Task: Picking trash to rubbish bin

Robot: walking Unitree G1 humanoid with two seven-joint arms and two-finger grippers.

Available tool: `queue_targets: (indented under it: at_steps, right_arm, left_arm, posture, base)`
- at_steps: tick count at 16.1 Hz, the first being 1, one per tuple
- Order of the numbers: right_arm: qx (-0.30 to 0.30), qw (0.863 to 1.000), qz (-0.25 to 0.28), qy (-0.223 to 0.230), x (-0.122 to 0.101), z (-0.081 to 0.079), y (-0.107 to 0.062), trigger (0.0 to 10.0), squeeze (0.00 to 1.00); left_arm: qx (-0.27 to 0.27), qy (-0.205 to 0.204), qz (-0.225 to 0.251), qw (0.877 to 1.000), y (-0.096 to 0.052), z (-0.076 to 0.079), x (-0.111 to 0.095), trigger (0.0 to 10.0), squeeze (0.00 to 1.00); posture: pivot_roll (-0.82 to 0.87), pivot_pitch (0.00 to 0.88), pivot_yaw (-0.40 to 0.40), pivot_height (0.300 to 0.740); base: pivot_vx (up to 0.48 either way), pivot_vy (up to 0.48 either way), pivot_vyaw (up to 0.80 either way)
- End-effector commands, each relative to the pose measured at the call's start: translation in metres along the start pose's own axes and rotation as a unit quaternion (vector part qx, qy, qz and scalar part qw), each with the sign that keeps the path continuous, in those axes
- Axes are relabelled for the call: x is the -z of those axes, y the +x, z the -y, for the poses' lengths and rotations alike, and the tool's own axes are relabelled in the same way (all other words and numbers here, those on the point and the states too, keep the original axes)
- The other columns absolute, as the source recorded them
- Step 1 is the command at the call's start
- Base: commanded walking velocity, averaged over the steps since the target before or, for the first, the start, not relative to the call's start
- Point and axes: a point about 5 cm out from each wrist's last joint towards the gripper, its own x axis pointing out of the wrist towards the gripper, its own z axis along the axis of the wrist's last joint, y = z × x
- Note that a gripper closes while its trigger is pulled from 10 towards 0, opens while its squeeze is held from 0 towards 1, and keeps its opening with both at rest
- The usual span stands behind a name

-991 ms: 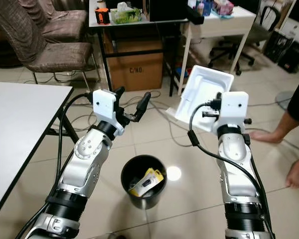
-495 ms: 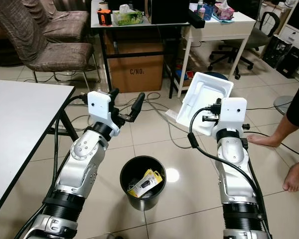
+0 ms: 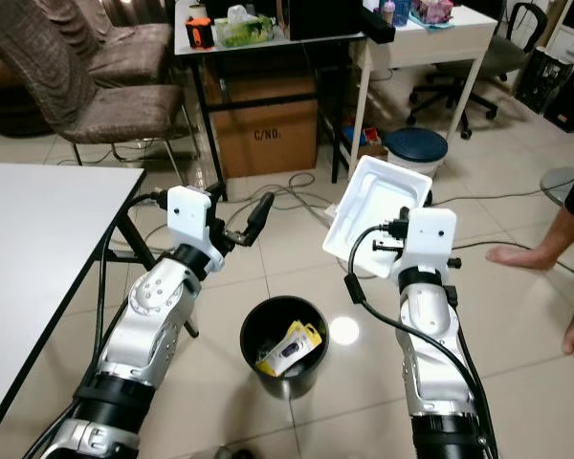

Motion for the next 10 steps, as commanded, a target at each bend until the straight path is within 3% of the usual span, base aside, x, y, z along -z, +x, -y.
queue_targets:
  at_steps: [1, 7, 10]
  right_arm:
    - [0.004, 1.0, -0.002, 0.004, 0.002, -0.001, -0.006, 10.0, 0.0]
    - [0.013, 0.999, -0.037, 0.009, 0.017, 0.004, -0.031, 10.0, 0.0]
    - [0.008, 0.999, -0.05, 0.009, 0.022, 0.005, -0.041, 10.0, 0.0]
  left_arm:
    - [0.003, 0.01, -0.019, 1.0, -0.004, -0.004, 0.006, 10.0, 0.0]
    - [-0.043, 0.049, -0.078, 0.995, -0.028, -0.036, 0.042, 10.0, 0.0]
    - [-0.046, 0.052, -0.091, 0.993, -0.035, -0.039, 0.049, 10.0, 0.0]
  posture:
    - [-0.11, 0.129, 0.099, 0.74]
    - [-0.13, 0.16, 0.097, 0.74]
    - [-0.13, 0.17, 0.095, 0.74]
  base:
    - [0.0, 0.0, 0.0]
    - [0.0, 0.0, 0.0]
    - [0.0, 0.0, 0.0]
